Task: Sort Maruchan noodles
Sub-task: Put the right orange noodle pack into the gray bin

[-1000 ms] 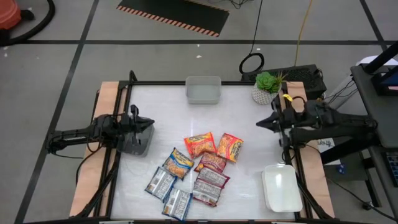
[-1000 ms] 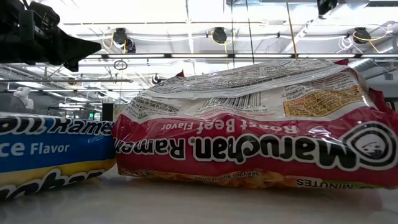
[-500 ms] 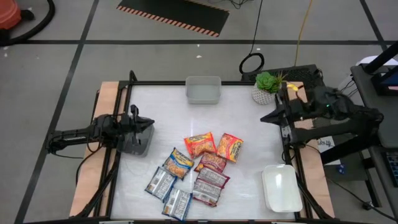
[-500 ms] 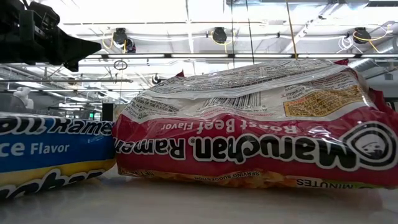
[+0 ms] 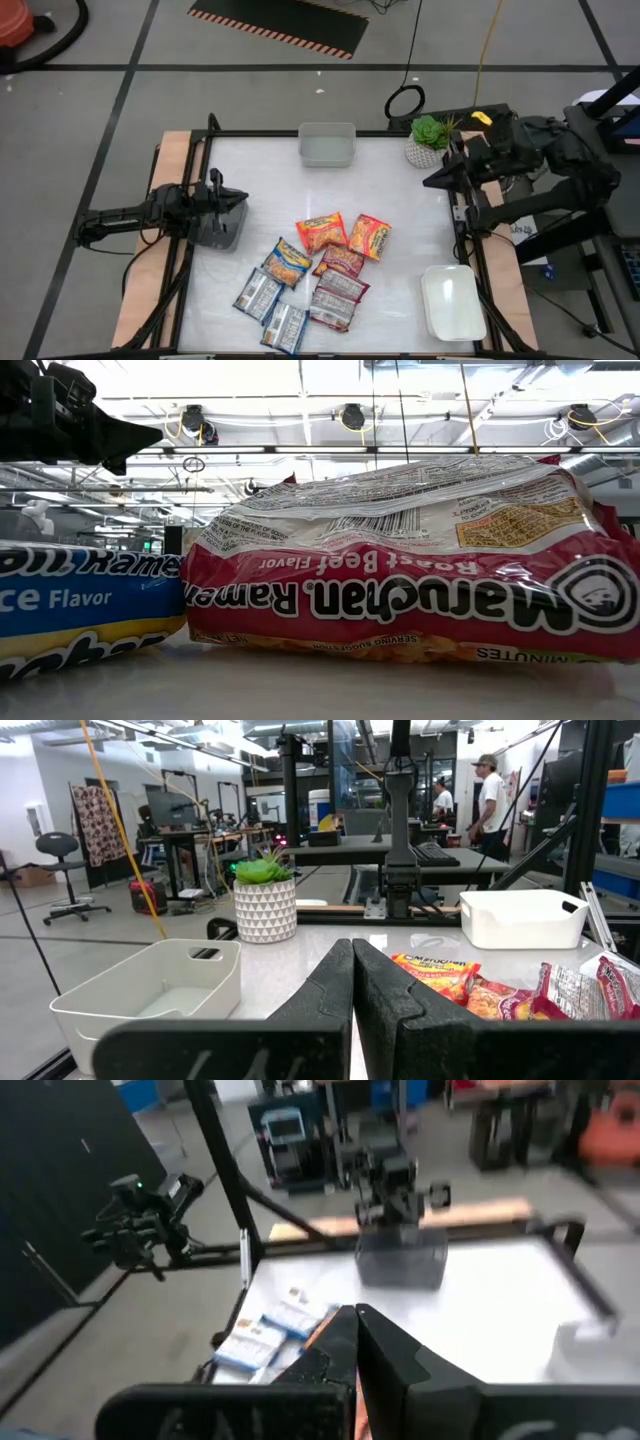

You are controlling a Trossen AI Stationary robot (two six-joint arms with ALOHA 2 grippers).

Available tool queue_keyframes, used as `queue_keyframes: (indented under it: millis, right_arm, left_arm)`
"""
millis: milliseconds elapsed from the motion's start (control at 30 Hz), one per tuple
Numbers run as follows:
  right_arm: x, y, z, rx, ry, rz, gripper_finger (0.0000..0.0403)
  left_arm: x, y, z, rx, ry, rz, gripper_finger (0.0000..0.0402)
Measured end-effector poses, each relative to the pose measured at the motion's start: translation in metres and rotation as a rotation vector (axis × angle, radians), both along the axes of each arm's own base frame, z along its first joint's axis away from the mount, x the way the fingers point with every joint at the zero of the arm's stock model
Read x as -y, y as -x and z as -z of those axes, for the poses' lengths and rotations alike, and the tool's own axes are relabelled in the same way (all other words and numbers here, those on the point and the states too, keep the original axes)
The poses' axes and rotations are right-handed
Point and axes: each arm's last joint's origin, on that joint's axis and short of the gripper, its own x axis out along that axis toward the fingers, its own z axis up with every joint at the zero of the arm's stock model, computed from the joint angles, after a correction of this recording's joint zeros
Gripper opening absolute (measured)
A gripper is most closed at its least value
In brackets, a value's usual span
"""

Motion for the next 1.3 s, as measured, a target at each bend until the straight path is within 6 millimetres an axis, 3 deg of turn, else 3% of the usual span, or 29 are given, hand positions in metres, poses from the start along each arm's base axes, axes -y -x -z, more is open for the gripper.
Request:
queue_keyframes:
  millis: [367, 767, 1033, 1300]
  right_arm:
    - [0.0, -0.037, -0.008, -0.277, -0.136, 0.068, 0.0]
    - [0.003, -0.084, 0.015, -0.469, -0.217, 0.279, 0.0]
    - [0.006, -0.105, 0.036, -0.534, -0.212, 0.396, 0.0]
    - [0.005, -0.116, 0.07, -0.658, -0.297, 0.468, 0.0]
  left_arm:
    - [0.0, 0.0, 0.0, 0.0, 0.0, 0.0, 0.0005]
    - [0.0, 0.0, 0.0, 0.0, 0.0, 0.0, 0.0005]
    - [0.0, 0.0, 0.0, 0.0, 0.0, 0.0, 0.0005]
    - [0.0, 0.0, 0.0, 0.0, 0.0, 0.0, 0.0005]
